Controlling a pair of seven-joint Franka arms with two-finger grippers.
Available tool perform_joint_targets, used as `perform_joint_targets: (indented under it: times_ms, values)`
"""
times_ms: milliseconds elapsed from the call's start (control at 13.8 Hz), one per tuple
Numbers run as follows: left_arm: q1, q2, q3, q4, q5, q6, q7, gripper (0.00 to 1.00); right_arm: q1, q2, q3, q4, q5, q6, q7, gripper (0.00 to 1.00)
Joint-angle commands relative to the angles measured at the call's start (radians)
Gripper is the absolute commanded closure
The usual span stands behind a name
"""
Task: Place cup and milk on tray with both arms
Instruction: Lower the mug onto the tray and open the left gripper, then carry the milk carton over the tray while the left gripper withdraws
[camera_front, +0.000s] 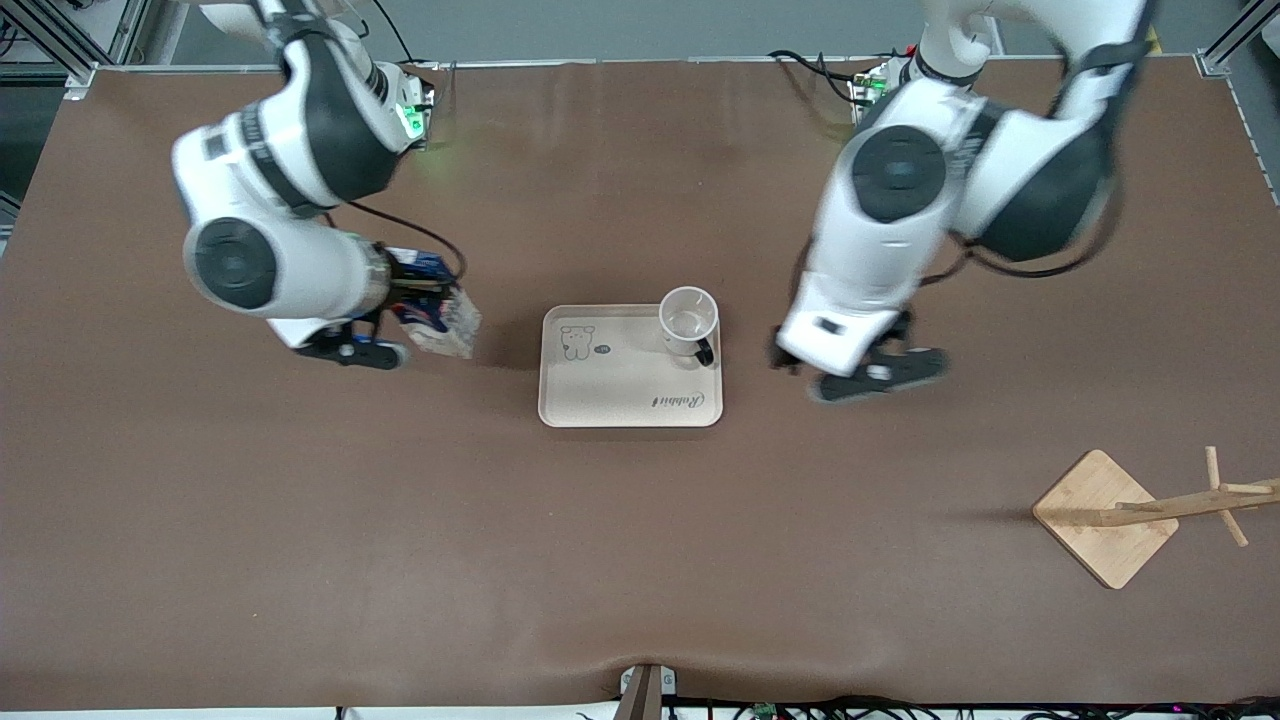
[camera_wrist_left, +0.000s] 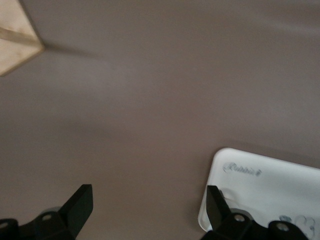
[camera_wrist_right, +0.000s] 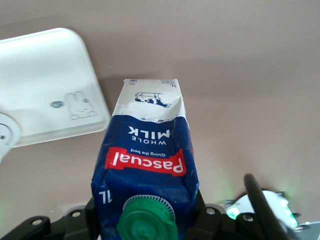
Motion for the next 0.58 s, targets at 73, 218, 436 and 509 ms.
perform_joint_targets:
  times_ms: [73, 218, 436, 509]
  values:
    - [0.117, -0.075, -0.009, -0.022, 0.006, -0.034, 0.019, 0.0, 0.123, 0.215, -0.013, 0.224, 0.056, -0.001, 0.131, 0.94]
    - [0.159, -0.117, -0.007, -0.022, 0.003, -0.06, 0.056, 0.0, 0.154, 0.303, -0.011, 0.288, 0.108, 0.057, 0.134, 0.94]
    - [0.234, -0.175, -0.009, -0.024, -0.007, -0.098, 0.218, 0.0, 0.195, 0.352, -0.013, 0.298, 0.139, 0.168, 0.131, 0.94]
    - [0.259, -0.195, -0.01, -0.024, -0.009, -0.118, 0.269, 0.0, 0.199, 0.362, -0.013, 0.298, 0.141, 0.168, 0.131, 0.92]
